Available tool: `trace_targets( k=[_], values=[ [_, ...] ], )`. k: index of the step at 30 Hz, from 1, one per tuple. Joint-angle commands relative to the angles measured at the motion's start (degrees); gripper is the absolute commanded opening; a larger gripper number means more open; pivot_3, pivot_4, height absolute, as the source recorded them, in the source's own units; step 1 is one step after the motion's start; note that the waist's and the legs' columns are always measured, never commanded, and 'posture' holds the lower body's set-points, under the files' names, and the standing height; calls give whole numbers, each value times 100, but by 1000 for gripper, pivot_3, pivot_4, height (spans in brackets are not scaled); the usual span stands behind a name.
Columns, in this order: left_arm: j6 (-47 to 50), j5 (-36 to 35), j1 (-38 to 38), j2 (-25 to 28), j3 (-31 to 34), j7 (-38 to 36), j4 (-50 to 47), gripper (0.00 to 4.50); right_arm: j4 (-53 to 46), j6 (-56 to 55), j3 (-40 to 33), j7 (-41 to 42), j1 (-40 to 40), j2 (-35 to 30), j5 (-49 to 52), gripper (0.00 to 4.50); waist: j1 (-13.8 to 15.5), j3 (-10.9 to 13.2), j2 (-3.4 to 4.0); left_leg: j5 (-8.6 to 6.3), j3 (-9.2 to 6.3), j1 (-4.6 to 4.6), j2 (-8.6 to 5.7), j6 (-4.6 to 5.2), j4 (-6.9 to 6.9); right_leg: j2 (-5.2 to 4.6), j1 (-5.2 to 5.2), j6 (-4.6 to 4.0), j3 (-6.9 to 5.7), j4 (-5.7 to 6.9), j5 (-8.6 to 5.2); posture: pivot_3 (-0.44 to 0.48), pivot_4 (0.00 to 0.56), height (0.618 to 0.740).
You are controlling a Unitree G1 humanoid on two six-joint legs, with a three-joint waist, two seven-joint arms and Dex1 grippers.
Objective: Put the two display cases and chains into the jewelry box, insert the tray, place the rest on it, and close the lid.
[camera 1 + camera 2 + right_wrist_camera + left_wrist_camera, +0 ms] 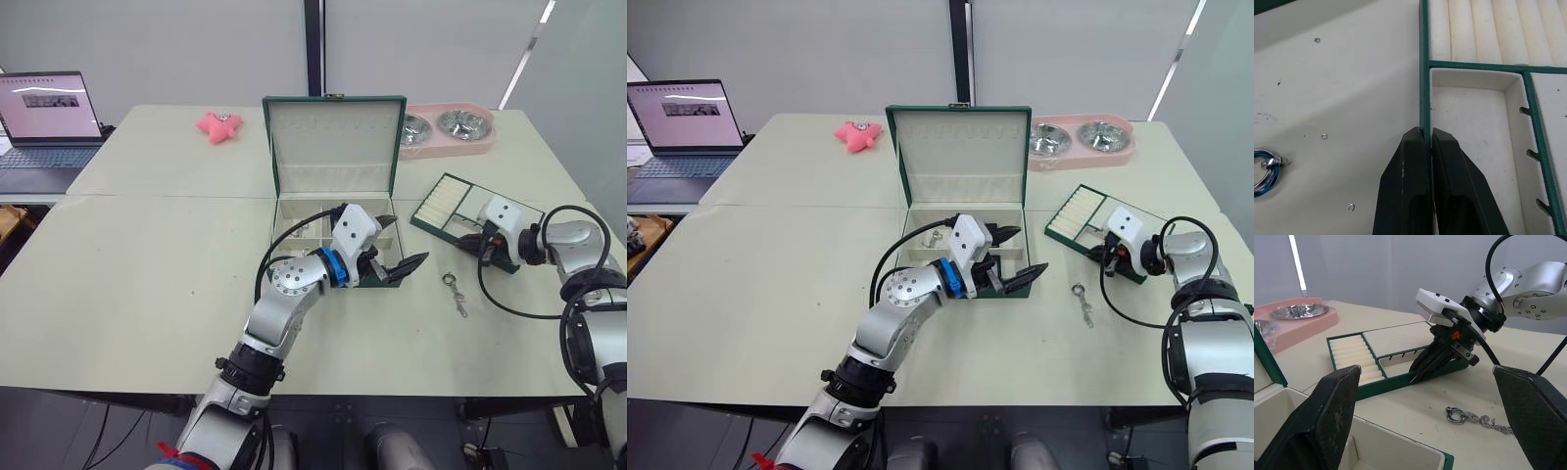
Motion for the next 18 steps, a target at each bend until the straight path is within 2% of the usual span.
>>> trace_targets(
  k=[1, 6, 9, 12, 18],
  values=[
    [-150, -44, 164, 97, 53, -54, -348, 4500, -333, 34, -197, 283, -175, -222, 241, 7, -6, 0, 0, 0, 0, 0, 0, 0, 0, 0, 0, 0, 0, 0, 0, 0, 150, 740],
    [-159, -158, 517, 311, 129, -142, -733, 4500, -938, 327, -305, 791, 11, -340, 564, 7, -2, 0, 1, 0, 0, -1, 1, 0, -1, 0, -1, 0, 1, 0, 0, 0, 150, 740],
    [-102, -312, 774, 478, 255, -191, -1048, 4500, -1837, 754, -375, 1095, 397, -472, 818, 7, 14, 0, 1, 0, -2, -1, 2, 0, 0, 0, 0, 0, -2, -1, 0, 0, 150, 740],
    [9, -533, 1069, 716, 522, -194, -1430, 4500, -3515, 1683, -540, 1345, 1150, -757, 1259, 7, 51, 0, 1, 0, -6, -2, 2, 0, 0, -1, 0, 0, -3, 0, 0, 0, 150, 740],
    [109, -775, 1555, 1212, 884, -206, -1957, 4500, -6352, 3293, -939, 1191, 2614, -1304, 1974, 7, 114, -1, 4, -2, -9, -4, 3, 3, 1, -2, -2, 0, -2, 0, 0, 0, 150, 740]
  ],
)
